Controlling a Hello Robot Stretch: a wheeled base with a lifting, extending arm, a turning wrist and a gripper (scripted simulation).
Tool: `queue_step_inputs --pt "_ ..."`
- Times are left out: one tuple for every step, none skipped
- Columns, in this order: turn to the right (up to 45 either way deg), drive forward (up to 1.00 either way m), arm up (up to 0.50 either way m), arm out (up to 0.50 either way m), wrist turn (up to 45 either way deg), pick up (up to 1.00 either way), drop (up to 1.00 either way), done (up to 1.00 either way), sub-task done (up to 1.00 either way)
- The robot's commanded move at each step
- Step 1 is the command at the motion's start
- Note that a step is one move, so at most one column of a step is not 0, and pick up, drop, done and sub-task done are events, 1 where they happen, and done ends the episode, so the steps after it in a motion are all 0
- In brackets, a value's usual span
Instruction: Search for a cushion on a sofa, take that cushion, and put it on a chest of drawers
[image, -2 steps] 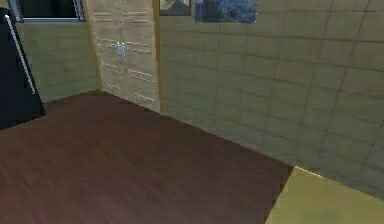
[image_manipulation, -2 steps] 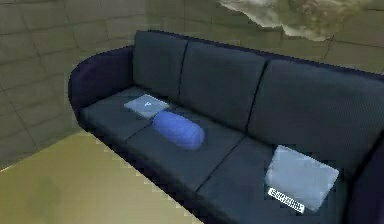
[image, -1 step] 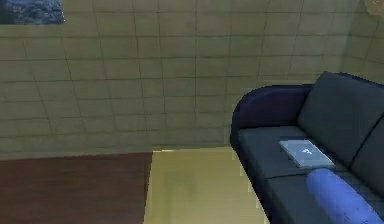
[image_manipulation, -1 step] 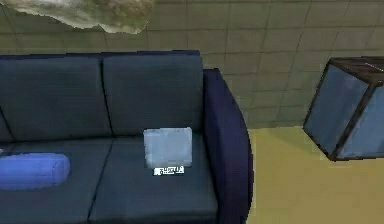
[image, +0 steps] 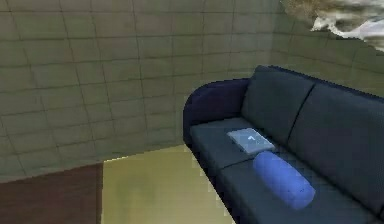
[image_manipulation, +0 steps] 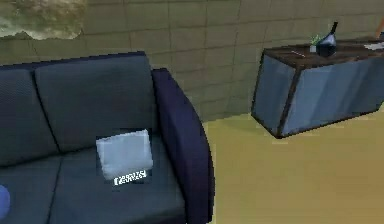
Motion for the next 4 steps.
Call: queue_step_inputs --pt "0.0 1.00 0.00 0.00 0.0 0.00 0.00 0.00 0.00" --pt "18.0 0.00 0.00 0.00 0.0 0.00 0.00 0.00 0.00" --pt "0.0 0.05 0.00 0.00 0.0 0.00 0.00 0.00 0.00" --pt "-18.0 0.00 0.00 0.00 0.0 0.00 0.00 0.00 0.00"
